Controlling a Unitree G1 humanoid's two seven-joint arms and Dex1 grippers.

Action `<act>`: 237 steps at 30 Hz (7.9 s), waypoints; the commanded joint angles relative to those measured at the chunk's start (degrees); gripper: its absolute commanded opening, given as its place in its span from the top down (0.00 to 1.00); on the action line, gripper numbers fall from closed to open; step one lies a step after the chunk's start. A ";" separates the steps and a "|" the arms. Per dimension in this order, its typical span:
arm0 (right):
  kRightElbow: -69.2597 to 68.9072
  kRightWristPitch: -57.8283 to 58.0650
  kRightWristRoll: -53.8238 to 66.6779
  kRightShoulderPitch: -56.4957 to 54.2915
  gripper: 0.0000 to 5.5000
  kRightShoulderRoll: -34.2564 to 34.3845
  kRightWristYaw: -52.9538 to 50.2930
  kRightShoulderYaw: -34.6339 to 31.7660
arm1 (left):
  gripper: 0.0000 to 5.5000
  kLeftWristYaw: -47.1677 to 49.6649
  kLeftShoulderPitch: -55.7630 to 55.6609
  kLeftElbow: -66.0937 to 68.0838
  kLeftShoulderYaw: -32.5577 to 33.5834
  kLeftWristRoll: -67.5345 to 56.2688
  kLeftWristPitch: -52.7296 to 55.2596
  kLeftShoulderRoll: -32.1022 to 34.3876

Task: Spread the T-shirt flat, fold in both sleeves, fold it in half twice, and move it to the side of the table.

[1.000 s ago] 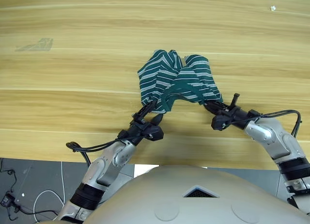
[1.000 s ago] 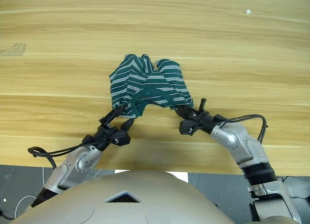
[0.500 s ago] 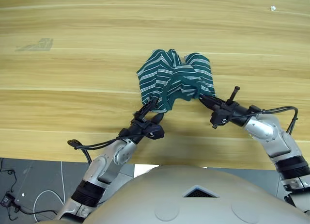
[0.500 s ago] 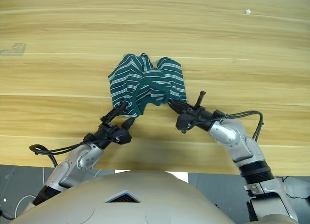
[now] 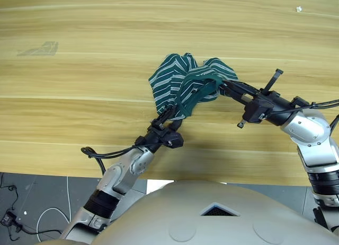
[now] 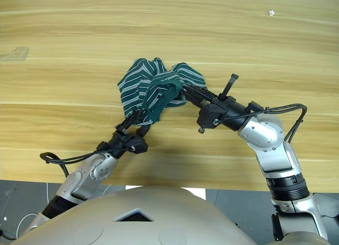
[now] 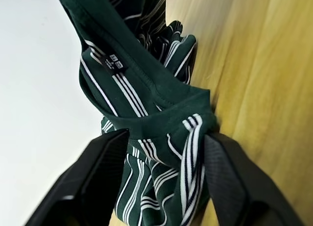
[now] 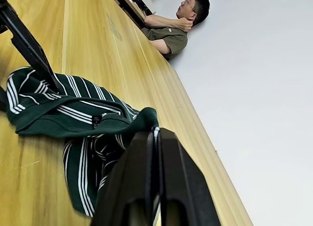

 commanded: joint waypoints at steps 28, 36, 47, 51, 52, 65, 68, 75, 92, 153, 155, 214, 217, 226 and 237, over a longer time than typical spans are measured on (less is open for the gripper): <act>1.89 0.05 -2.00 -1.13 1.00 1.16 -1.92 -1.79 | 0.95 -5.29 4.51 5.31 -0.42 0.10 4.55 3.92; 2.15 -0.06 -2.52 -0.52 1.00 2.13 -2.37 -2.09 | 1.00 -5.59 5.17 3.73 0.23 -1.99 4.19 5.19; 4.24 -0.73 -1.28 -0.67 1.00 1.68 -1.99 -3.20 | 1.00 -8.07 5.99 -2.30 4.97 -10.85 1.98 6.61; 7.07 -1.63 0.93 -1.71 1.00 0.66 -1.11 -5.01 | 1.00 -15.68 7.31 -12.37 14.45 -31.50 0.07 9.21; 7.73 -1.81 1.62 -2.05 1.00 0.32 -0.50 -5.35 | 1.00 -17.79 7.39 -15.10 17.37 -37.33 0.25 9.81; 4.95 7.34 24.11 -13.89 1.00 -11.38 21.70 -9.74 | 1.00 -39.75 -18.82 -26.75 26.43 -51.17 18.07 25.46; 17.15 9.45 23.26 -30.69 1.00 -14.28 26.28 -10.87 | 1.00 -48.05 -37.85 -15.32 24.45 -46.18 17.21 32.08; 65.69 -2.09 -2.61 -74.41 1.00 -9.03 13.01 0.12 | 1.00 -52.18 -84.16 34.39 6.26 -19.15 -0.12 27.01; 93.75 -0.67 -32.70 -96.76 1.00 -5.43 -25.45 19.32 | 1.00 -16.40 -115.89 85.45 -11.76 2.96 -5.06 13.24; 55.97 -13.48 -6.80 -71.32 1.00 -8.84 5.69 -0.23 | 1.00 -43.96 -85.07 29.79 17.65 -19.91 0.95 19.96; 52.69 -12.62 0.24 -69.94 1.00 -10.26 12.27 -2.36 | 1.00 -47.98 -83.33 24.95 19.14 -24.03 0.40 21.77; 91.78 -4.88 -37.02 -84.24 1.00 2.17 -37.86 32.14 | 1.00 -4.79 -92.62 77.28 -8.44 -10.78 -3.22 2.38; 78.72 -20.03 -30.08 -65.85 1.00 0.50 -24.45 32.43 | 1.00 -11.75 -63.88 47.87 -10.04 -14.30 -4.60 6.86; 20.65 -9.09 11.53 -28.17 1.00 -25.75 -0.75 19.06 | 1.00 -19.70 -22.35 -9.87 6.00 -13.90 7.81 18.63; -11.89 -1.04 25.49 0.62 1.00 -41.63 17.55 16.24 | 1.00 -47.56 7.53 -41.55 14.26 -13.37 3.96 37.16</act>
